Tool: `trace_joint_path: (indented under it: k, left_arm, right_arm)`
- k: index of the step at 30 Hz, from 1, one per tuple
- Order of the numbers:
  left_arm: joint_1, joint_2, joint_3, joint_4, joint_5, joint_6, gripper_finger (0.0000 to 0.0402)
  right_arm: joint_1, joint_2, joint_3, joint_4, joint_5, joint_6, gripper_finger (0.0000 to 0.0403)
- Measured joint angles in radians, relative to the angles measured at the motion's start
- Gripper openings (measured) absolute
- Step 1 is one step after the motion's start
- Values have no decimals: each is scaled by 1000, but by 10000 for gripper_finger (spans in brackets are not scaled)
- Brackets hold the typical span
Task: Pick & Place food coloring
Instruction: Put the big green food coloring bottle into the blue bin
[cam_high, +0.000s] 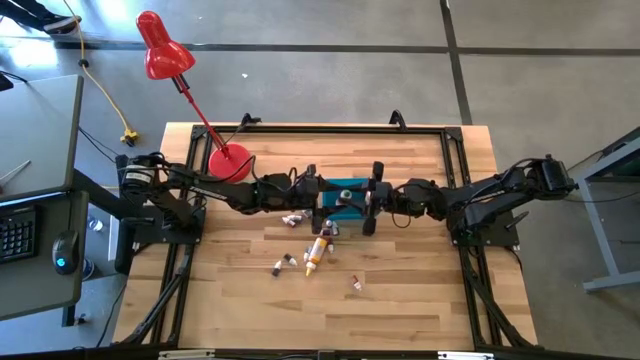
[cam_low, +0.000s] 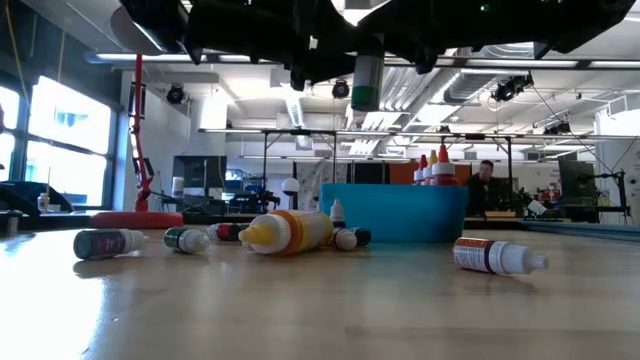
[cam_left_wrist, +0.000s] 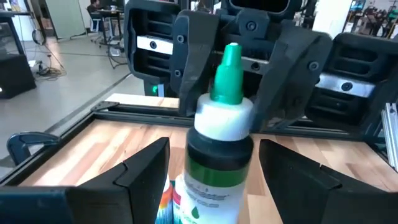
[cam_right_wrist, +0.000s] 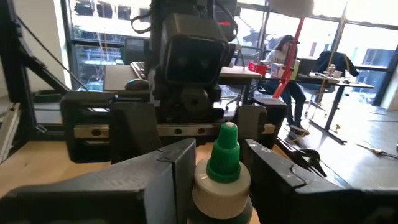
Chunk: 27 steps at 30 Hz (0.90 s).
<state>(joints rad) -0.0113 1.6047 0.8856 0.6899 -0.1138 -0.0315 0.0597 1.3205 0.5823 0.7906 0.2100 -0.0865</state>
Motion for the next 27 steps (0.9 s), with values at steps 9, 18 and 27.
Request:
trace_joint_path:
  k: [9,18,27]
  left_arm:
    - [0,12,0,29,15,0,246]
    - [0,82,35,72,19,-2,238]
    - [-2,130,106,19,43,0,193]
  right_arm:
    - [0,0,0,1,-19,0,116]
    - [0,0,0,11,-38,6,111]
    - [0,0,0,-24,-35,12,124]
